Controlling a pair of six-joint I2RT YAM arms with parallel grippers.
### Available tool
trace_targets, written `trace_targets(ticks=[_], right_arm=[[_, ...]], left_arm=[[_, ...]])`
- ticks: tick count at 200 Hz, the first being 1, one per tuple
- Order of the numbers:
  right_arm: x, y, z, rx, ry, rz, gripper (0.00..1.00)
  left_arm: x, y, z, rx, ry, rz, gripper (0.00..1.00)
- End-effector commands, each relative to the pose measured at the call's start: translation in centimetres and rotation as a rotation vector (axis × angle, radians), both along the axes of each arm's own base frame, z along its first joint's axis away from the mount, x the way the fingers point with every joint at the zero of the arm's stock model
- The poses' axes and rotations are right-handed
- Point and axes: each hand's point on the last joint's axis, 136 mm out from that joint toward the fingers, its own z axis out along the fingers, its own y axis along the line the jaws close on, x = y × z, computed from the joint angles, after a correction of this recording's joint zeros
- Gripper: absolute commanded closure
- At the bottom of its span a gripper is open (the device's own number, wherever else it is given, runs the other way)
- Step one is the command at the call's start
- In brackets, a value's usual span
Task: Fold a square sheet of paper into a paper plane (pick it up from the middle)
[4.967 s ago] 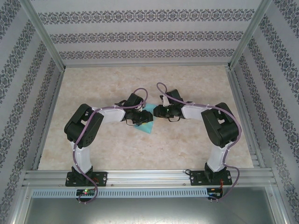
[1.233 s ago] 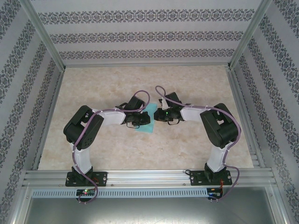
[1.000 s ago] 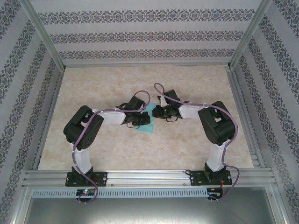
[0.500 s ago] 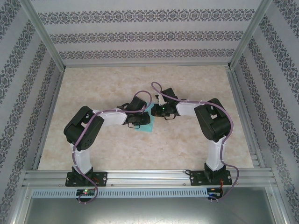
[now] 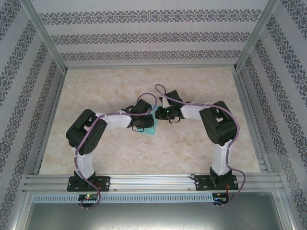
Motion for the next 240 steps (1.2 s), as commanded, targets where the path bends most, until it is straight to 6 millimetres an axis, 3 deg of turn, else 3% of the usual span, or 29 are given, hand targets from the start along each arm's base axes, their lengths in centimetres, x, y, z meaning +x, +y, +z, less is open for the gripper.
trace_targets(ticks=[1,73,128,193,217,240], right_arm=[[-1.0,-0.8,-1.9,-0.054,0.049,-0.003,0.92],[-0.5,-0.3,-0.1,0.02,0.023,-0.013,0.92],[-0.8,-0.7,-0.8,0.006,0.038,-0.02,0.92],[-0.9,-0.2,3.8,0.165,-0.023,-0.049,0.91],[-2.0,0.1,4.4,0.223,-0.006,-0.053,0.92],[-3.0,0.5,3.9,0.236,0.033,-0.051,0.92]], left_arm=[[-1.3,2.7,-3.5,0.155,0.076,0.05,0.84],[-1.4,3.2,-4.7,0.203,0.082,0.065,0.83],[-1.4,3.7,-5.0,0.223,0.073,0.086,0.83],[-2.1,4.0,-5.8,0.235,0.087,0.066,0.83],[-2.2,3.8,-5.9,0.221,0.088,0.059,0.83],[-2.3,3.8,-6.1,0.217,0.093,0.052,0.83]])
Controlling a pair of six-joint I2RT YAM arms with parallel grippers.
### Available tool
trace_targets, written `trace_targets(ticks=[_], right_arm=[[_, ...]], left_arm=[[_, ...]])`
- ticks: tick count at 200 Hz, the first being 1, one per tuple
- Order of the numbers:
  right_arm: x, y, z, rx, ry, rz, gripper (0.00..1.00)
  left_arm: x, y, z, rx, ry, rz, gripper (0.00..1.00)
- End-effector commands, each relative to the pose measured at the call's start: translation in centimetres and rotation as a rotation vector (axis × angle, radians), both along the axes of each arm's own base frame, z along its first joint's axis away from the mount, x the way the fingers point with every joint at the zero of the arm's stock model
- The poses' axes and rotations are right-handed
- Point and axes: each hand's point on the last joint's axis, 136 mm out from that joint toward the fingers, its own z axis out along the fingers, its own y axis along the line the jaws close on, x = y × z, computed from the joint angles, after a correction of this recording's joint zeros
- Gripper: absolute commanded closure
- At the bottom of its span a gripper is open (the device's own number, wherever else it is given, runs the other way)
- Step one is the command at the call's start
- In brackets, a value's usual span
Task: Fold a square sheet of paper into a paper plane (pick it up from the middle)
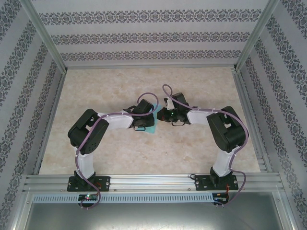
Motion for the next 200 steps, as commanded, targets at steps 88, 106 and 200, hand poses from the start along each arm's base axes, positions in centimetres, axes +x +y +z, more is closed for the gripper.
trace_targets(ticks=[88,106,200], right_arm=[[-0.8,1.2,-1.5,0.034,0.076,-0.01,0.93],[-0.3,1.2,-2.1,0.012,0.082,-0.015,0.93],[0.4,0.1,-5.2,-0.143,0.11,-0.021,0.94]], left_arm=[[-3.5,3.2,-5.2,0.135,0.131,-0.002,0.82],[-3.6,3.0,-5.1,0.123,0.131,-0.008,0.82],[-3.3,1.7,-2.8,0.064,0.076,-0.086,0.76]])
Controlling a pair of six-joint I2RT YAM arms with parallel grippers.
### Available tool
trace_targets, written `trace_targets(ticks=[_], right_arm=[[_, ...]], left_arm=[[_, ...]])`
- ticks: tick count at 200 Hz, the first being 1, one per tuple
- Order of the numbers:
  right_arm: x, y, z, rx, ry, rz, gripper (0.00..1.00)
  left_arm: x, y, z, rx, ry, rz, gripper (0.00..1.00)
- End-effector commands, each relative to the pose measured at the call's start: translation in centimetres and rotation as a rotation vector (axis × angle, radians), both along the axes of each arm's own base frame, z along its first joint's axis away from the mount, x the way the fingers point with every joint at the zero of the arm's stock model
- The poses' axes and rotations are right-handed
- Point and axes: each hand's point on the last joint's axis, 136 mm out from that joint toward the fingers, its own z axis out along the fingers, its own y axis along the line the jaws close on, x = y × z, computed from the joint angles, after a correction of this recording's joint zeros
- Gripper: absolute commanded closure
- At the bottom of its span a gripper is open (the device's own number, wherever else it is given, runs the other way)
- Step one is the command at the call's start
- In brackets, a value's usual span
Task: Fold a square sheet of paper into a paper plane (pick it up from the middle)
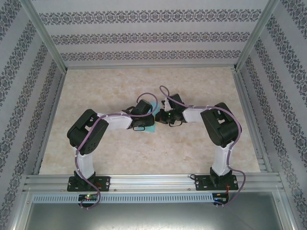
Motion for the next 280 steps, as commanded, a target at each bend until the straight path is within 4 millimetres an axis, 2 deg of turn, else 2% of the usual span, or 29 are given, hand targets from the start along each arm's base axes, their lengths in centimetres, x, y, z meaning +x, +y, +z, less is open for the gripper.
trace_targets(ticks=[1,47,105,148,196,280], right_arm=[[0.4,-0.9,-2.5,-0.118,-0.007,-0.012,0.94],[-0.3,-1.5,-4.0,-0.163,0.019,-0.002,0.94],[-0.3,-1.5,-4.1,-0.17,0.027,0.015,0.94],[-0.5,-1.1,-3.8,-0.157,0.028,0.028,0.94],[-0.8,-1.1,-3.6,-0.157,0.028,0.034,0.94],[-0.6,-1.1,-3.5,-0.162,0.023,0.033,0.94]], left_arm=[[-3.5,1.7,-3.0,0.081,0.115,-0.066,0.75],[-3.3,0.3,-0.4,-0.008,0.066,-0.102,0.72],[-4.5,0.2,1.7,-0.067,0.056,-0.126,0.74],[-4.3,-1.5,1.7,-0.136,0.039,-0.186,0.79],[-4.0,-2.4,1.0,-0.16,0.027,-0.226,0.82],[-5.4,-2.0,-1.6,-0.134,0.093,-0.264,0.82]])
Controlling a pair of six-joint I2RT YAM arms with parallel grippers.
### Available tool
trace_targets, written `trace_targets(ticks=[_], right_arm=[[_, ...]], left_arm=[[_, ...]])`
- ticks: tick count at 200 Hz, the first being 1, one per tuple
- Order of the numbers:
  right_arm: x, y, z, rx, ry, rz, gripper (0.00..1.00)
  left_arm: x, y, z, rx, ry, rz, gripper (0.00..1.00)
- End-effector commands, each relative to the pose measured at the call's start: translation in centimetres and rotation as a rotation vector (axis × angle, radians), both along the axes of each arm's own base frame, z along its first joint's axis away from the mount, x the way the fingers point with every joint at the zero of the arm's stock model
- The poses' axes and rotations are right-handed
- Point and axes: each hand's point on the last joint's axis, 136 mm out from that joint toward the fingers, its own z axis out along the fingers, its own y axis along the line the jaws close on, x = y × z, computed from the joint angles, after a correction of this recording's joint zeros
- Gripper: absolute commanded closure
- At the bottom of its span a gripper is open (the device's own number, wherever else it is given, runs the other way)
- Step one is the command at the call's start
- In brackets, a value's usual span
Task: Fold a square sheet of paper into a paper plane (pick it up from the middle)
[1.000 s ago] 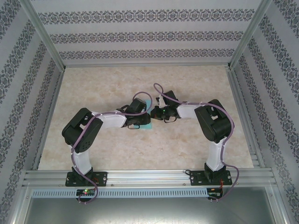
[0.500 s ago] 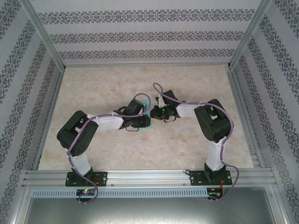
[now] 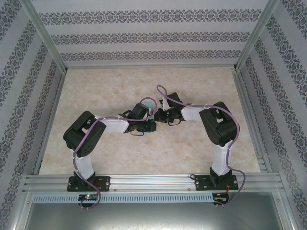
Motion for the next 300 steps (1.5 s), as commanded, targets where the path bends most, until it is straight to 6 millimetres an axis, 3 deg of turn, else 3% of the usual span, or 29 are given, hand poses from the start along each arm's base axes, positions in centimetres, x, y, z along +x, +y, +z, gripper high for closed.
trace_targets(ticks=[1,83,114,161,184,252,300], right_arm=[[-1.0,-1.5,-3.3,-0.119,0.053,-0.018,0.94],[-0.6,-2.8,-3.7,-0.145,0.056,-0.04,0.94],[-0.6,-2.8,-3.6,-0.149,0.053,-0.035,0.94],[-0.9,-2.4,-3.6,-0.141,0.058,-0.018,0.94],[-1.0,-2.3,-3.4,-0.136,0.056,-0.017,0.94],[-0.9,-2.1,-3.1,-0.122,0.05,-0.012,0.95],[-0.8,-1.9,-3.0,-0.118,0.048,-0.006,0.95]], left_arm=[[-1.3,0.3,-1.9,0.032,0.03,-0.056,0.82],[-4.5,0.6,-2.8,0.07,0.069,-0.225,0.85],[-4.8,-0.1,-1.4,0.028,0.049,-0.251,0.86],[-1.9,-1.2,4.4,-0.086,-0.079,-0.179,0.84],[-0.2,-0.6,6.0,-0.087,-0.141,-0.129,0.84],[2.7,1.2,2.8,0.005,-0.13,-0.068,0.84],[4.9,2.0,2.1,0.018,-0.145,-0.018,0.84]])
